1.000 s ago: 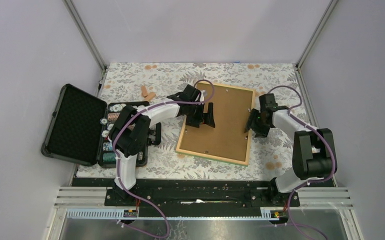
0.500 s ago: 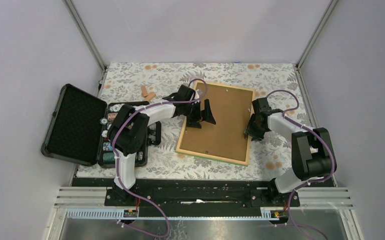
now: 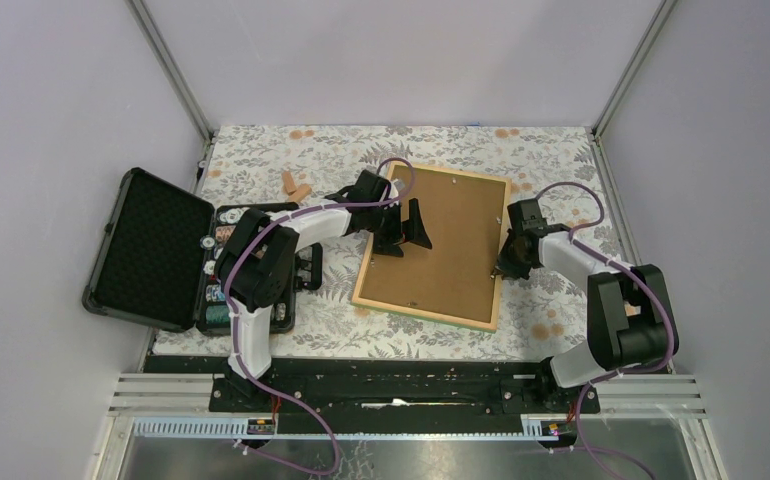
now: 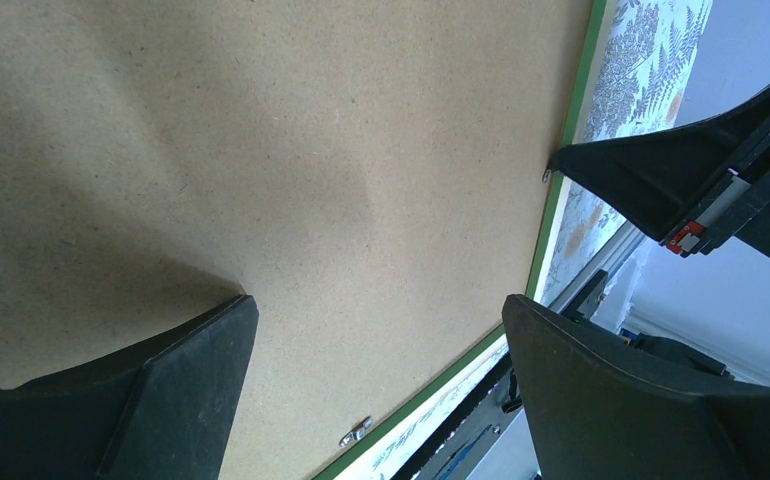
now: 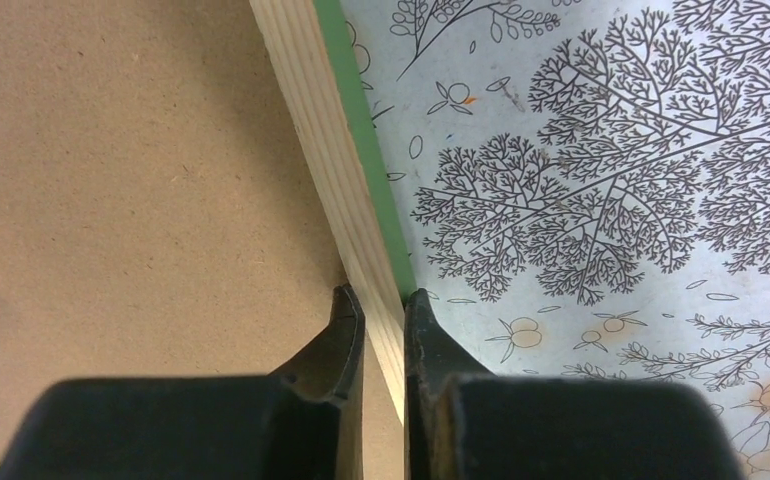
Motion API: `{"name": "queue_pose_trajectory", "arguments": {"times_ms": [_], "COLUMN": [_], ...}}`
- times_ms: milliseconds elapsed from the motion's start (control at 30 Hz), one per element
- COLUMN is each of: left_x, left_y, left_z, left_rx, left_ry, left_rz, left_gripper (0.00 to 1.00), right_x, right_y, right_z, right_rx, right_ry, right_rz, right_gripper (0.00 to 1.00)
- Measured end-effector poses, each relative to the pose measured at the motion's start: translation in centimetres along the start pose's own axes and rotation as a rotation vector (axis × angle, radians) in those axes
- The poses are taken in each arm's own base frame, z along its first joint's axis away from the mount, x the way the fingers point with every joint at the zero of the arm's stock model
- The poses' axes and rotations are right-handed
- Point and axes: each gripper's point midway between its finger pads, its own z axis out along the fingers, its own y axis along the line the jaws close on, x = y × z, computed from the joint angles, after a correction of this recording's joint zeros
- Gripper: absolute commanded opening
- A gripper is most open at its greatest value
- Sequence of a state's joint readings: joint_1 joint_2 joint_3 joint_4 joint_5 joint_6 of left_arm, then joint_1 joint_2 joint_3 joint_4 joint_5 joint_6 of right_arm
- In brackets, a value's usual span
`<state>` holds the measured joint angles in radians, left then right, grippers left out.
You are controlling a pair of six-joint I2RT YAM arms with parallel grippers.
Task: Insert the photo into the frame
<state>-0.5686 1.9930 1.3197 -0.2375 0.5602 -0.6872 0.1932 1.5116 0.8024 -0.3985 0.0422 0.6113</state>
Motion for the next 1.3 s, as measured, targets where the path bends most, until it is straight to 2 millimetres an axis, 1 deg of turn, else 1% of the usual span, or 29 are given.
{"name": "queue_pose_trajectory", "arguments": {"times_ms": [67,133,200,433,567,633,667,700,1000,1133,1200,1233,1300], "left_x": [0.0,0.0,0.0,0.1,0.1,0.1,0.1,0.1,0.1,0.1,0.2,0.3,0.3], "left_y": [0.0,0.0,0.0,0.0,-0.1,-0.1,0.0,-0.1,-0.1,-0.1,-0.2,-0.2,-0.2], "left_z": [0.0,0.0,0.0,0.0,0.0,0.0,0.0,0.0,0.0,0.0,0.0,0.0,0.1], "left_rx": [0.000,0.000,0.001,0.003,0.003,0.003,0.003,0.003,0.004,0.006,0.011,0.012,0.012], "left_ry": [0.000,0.000,0.001,0.003,0.003,0.003,0.003,0.004,0.005,0.007,0.011,0.013,0.013], "left_rz": [0.000,0.001,0.000,0.001,0.000,0.001,0.000,0.000,0.000,0.000,-0.003,-0.002,-0.002], "left_gripper": [0.99,0.99,0.99,0.99,0.99,0.99,0.99,0.99,0.99,0.99,0.99,0.99,0.99], "right_x": [0.0,0.0,-0.1,-0.1,0.0,0.0,0.0,0.0,-0.1,-0.3,0.1,0.2,0.5], "right_y": [0.0,0.0,0.1,0.4,0.4,0.4,0.4,0.4,0.4,0.0,-0.6,-0.7,-0.8], "right_z": [0.0,0.0,0.0,0.4,0.4,0.4,0.4,0.4,0.3,0.0,-0.2,-0.3,-0.4], "right_rx": [-0.003,-0.006,-0.010,-0.012,-0.027,-0.036,-0.041,-0.044,-0.078,-0.139,-0.175,-0.183,-0.192], "right_ry": [-0.004,-0.007,-0.008,0.033,0.029,0.017,0.011,0.006,-0.027,-0.039,-0.022,-0.016,-0.003], "right_rz": [0.010,0.018,0.020,0.006,0.008,0.008,0.008,0.009,0.037,0.113,0.174,0.187,0.202], "right_gripper": [0.02,0.18,0.25,0.31,0.24,0.15,0.06,0.00,0.00,0.00,0.00,0.05,0.26]}}
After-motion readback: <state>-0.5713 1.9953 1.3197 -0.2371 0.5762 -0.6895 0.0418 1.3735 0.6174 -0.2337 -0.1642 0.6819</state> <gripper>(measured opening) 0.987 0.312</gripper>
